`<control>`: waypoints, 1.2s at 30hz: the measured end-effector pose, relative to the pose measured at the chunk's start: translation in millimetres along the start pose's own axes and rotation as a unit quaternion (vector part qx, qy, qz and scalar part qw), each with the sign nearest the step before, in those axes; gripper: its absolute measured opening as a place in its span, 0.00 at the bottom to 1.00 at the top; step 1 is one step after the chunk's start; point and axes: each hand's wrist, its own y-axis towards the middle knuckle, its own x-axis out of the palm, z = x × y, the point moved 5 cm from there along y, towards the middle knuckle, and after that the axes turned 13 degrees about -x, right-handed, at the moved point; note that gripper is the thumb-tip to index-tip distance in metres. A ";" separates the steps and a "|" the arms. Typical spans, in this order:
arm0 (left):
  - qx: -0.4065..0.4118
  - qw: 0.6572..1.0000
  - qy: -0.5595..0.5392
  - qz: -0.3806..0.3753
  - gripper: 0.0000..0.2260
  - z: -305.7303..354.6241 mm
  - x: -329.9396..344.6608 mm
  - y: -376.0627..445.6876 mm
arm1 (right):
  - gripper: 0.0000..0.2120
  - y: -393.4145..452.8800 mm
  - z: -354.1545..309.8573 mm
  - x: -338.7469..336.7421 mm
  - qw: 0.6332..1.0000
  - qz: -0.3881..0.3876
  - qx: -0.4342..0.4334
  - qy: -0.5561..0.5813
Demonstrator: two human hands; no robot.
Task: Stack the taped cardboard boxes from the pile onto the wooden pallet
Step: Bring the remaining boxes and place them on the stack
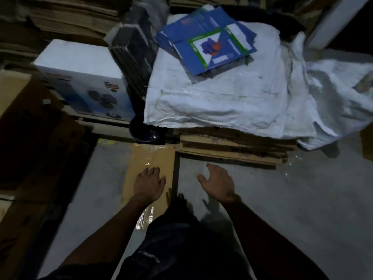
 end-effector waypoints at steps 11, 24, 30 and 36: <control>-0.226 0.970 -0.091 0.016 0.26 1.7 -24.2 29.5 | 0.30 155.5 -46.6 -41.6 0.961 -0.124 -0.215 -0.122; -0.538 0.809 -0.235 0.025 0.30 76.3 4.4 -26.3 | 0.31 219.0 -92.4 -32.6 0.773 -0.310 -0.494 -0.250; -0.601 0.747 -0.281 0.028 0.33 92.4 39.3 -55.5 | 0.33 205.1 -115.7 2.2 0.697 -0.327 -0.561 -0.303; -0.638 0.696 -0.328 0.002 0.23 94.3 63.1 -50.1 | 0.35 200.0 -133.2 45.4 0.648 -0.350 -0.592 -0.328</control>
